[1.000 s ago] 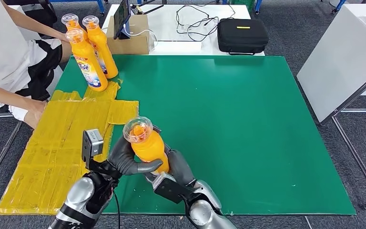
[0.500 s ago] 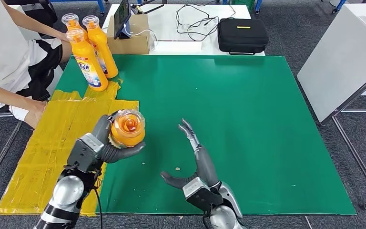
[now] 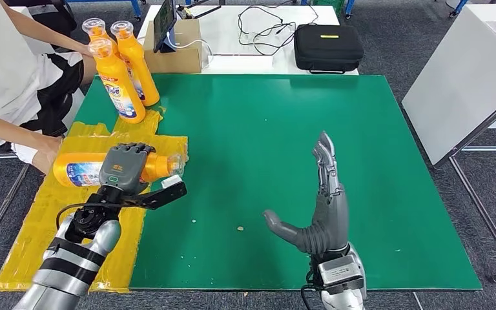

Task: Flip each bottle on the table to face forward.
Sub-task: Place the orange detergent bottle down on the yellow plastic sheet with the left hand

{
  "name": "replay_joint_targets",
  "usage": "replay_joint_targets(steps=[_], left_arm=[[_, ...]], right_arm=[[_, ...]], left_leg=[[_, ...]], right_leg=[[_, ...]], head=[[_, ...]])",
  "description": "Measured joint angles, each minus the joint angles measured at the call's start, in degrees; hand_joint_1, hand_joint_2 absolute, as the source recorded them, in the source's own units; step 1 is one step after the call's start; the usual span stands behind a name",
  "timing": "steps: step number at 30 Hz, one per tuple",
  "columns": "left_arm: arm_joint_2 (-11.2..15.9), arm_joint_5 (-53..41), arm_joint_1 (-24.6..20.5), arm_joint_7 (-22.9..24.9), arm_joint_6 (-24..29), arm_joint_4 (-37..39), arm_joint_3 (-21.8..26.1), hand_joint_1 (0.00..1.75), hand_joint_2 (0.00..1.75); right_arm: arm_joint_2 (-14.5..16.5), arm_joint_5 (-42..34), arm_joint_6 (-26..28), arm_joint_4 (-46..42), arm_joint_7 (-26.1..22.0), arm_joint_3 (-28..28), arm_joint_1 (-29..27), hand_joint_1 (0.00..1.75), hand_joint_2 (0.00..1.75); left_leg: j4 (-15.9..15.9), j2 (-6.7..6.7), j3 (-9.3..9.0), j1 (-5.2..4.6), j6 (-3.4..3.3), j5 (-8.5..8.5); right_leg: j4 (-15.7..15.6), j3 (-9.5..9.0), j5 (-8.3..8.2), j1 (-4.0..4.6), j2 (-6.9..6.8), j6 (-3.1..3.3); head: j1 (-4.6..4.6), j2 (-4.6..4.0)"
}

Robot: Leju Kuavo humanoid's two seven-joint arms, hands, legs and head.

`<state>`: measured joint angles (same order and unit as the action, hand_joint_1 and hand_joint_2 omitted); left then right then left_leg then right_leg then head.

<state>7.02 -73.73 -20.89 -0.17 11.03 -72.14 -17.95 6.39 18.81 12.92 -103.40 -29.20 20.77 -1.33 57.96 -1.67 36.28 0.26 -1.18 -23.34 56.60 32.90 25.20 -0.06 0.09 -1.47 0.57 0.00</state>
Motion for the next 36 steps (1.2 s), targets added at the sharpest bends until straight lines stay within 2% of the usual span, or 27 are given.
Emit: replay_joint_targets(steps=[1, 2, 5, 6, 13, 22, 33, 36], left_arm=[[-0.1, 0.6, -1.0, -0.1, 0.1, 2.8, 0.0, 1.75, 1.75], [-0.3, 1.7, -1.9, -0.4, 0.1, 5.7, 0.2, 1.58, 1.75], [-1.3, 7.2, -3.5, -2.4, -0.8, 12.0, 1.5, 0.27, 1.75], [-1.7, 9.3, -3.8, -3.2, -1.2, 13.7, 2.1, 0.0, 1.75], [-5.3, 20.8, -5.1, -6.7, -0.6, 20.3, 8.0, 0.0, 1.75], [-7.7, 25.0, -5.4, -8.1, -0.3, 22.1, 11.5, 0.0, 1.75], [-9.1, 28.4, -1.7, -11.6, 0.6, 15.0, 12.1, 0.0, 1.75], [-9.6, 31.7, 0.5, -15.2, 2.2, 11.3, 12.2, 0.0, 1.75]], right_arm=[[-0.1, -0.2, -0.3, -0.4, 0.0, -0.1, 0.1, 0.0, 1.75], [-0.2, -0.4, -0.6, -0.7, 0.0, -0.2, 0.1, 0.0, 1.75], [-0.3, -1.0, -1.5, -1.3, 0.0, -0.3, 0.2, 0.0, 1.75], [-0.4, -1.2, -1.7, -1.3, 0.0, -0.3, 0.3, 0.0, 1.75], [-0.4, -1.3, -1.8, -1.3, 0.0, -0.2, 0.4, 0.0, 1.75], [-0.4, -0.4, -1.6, -1.2, 0.5, -0.3, 0.4, 0.0, 1.75], [-0.4, -0.1, -1.8, -1.2, 1.2, -0.5, 0.0, 0.0, 1.75], [-0.4, -2.0, -4.3, -1.1, 2.3, -0.7, -0.4, 0.0, 1.75]], left_leg=[[0.0, -0.03, 0.01, 0.0, 0.0, 0.0], [0.0, -0.03, 0.02, -0.01, 0.0, 0.0], [0.0, 0.1, 0.03, -0.02, -0.01, 0.0], [0.0, 0.11, 0.03, -0.02, -0.01, 0.0], [0.0, 0.07, 0.05, -0.02, -0.01, 0.0], [0.0, 0.07, 0.04, -0.01, 0.0, 0.0], [0.0, 0.08, 0.05, -0.02, -0.01, -0.01], [0.0, 0.09, 0.05, -0.02, -0.01, -0.01]], right_leg=[[0.0, -0.01, 0.0, 0.0, 0.0, 0.0], [0.0, -0.02, -0.01, 0.0, 0.01, 0.0], [0.0, 0.03, -0.05, 0.0, 0.09, 0.04], [0.0, 0.04, -0.06, 0.0, 0.11, 0.05], [0.0, 0.03, -0.06, 0.0, 0.09, 0.05], [0.0, 0.02, -0.06, 0.0, 0.09, 0.06], [0.0, 0.03, -0.06, 0.0, 0.09, 0.06], [0.0, 0.02, -0.06, 0.0, 0.09, 0.06]], head=[[0.0, 0.0], [0.0, 0.0], [0.01, 0.0], [0.0, 0.0], [0.0, 0.0], [0.01, 0.0], [0.0, 0.0], [0.0, 0.0]])
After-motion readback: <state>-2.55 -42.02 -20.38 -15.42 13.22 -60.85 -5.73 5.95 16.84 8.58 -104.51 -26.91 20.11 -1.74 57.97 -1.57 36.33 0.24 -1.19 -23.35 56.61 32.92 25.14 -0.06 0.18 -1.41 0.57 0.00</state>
